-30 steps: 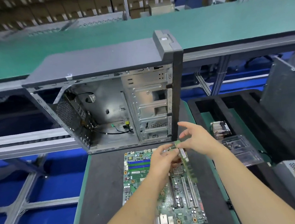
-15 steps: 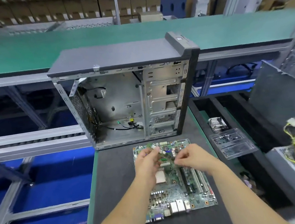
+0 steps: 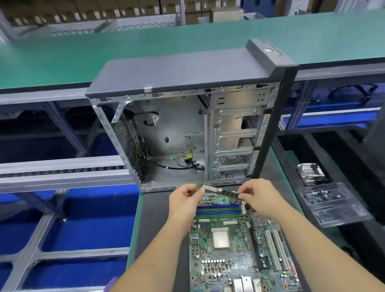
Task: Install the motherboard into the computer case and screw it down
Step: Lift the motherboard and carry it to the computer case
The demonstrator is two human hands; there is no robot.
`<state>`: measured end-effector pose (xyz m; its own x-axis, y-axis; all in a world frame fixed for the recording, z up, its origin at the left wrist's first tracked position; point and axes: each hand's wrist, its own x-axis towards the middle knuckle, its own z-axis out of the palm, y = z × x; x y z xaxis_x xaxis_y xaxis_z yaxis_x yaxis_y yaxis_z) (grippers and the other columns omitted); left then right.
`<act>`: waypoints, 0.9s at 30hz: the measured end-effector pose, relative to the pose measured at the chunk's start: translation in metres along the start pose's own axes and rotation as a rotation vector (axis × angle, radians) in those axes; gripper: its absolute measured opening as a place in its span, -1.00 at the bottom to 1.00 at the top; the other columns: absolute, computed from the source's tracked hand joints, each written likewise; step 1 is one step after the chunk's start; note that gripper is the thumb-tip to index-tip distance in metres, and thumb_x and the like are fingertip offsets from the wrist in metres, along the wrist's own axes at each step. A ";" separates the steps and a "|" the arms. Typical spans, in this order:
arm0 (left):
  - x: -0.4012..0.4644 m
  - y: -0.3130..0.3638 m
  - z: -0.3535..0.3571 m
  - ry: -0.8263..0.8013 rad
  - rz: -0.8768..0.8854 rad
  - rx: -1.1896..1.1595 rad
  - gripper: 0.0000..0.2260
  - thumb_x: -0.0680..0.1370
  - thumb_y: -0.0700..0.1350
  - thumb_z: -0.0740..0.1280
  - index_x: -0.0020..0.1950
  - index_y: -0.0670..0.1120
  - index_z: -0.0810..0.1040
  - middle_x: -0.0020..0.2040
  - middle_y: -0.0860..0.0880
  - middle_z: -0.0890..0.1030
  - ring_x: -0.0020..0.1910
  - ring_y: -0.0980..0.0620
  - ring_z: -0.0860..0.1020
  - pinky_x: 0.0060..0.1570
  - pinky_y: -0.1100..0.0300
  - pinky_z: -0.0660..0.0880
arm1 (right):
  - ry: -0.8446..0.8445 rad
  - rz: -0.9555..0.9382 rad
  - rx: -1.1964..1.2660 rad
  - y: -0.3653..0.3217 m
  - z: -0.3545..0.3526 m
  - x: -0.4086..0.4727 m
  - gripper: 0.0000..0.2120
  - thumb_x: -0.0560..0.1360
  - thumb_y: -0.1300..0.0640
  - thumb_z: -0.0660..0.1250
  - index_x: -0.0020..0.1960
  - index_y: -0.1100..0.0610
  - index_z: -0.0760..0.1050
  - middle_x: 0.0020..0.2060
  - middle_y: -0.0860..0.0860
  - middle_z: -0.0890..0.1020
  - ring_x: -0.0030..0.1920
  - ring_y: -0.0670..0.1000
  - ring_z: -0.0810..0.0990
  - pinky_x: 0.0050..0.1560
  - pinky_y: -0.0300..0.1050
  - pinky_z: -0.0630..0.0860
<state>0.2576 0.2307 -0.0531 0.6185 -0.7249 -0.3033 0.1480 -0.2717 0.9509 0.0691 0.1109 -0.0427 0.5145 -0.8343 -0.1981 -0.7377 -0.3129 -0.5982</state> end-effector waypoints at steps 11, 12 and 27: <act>0.020 -0.030 -0.024 -0.058 0.265 0.634 -0.82 0.56 -0.14 0.40 -0.11 0.17 0.60 -0.09 0.14 0.62 -0.16 0.27 0.56 -0.20 0.52 0.39 | -0.021 -0.119 -0.270 0.007 0.024 0.007 -0.81 0.69 0.15 0.21 0.08 0.07 0.60 0.02 -0.02 0.51 -0.05 0.08 0.55 -0.06 -0.08 0.45; 0.021 -0.032 -0.025 -0.052 0.268 0.648 -0.85 0.57 -0.14 0.38 -0.07 0.13 0.63 -0.07 0.15 0.62 -0.13 0.26 0.55 -0.16 0.52 0.38 | -0.025 -0.121 -0.281 0.007 0.025 0.008 -0.81 0.69 0.15 0.20 0.07 0.06 0.60 0.00 -0.03 0.50 -0.06 0.07 0.55 -0.08 -0.08 0.45; 0.027 -0.043 -0.032 -0.060 0.225 0.669 -0.84 0.60 -0.16 0.34 0.09 -0.02 0.69 0.05 0.07 0.65 0.05 0.10 0.56 0.08 0.28 0.40 | -0.104 -0.103 -0.300 0.013 0.031 0.011 -0.84 0.68 0.17 0.21 0.11 0.06 0.57 0.06 -0.02 0.52 0.02 0.05 0.55 0.09 0.04 0.55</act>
<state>0.2923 0.2431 -0.1005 0.5316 -0.8377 -0.1252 -0.4964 -0.4279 0.7554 0.0786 0.1113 -0.0764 0.6237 -0.7454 -0.2353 -0.7672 -0.5263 -0.3667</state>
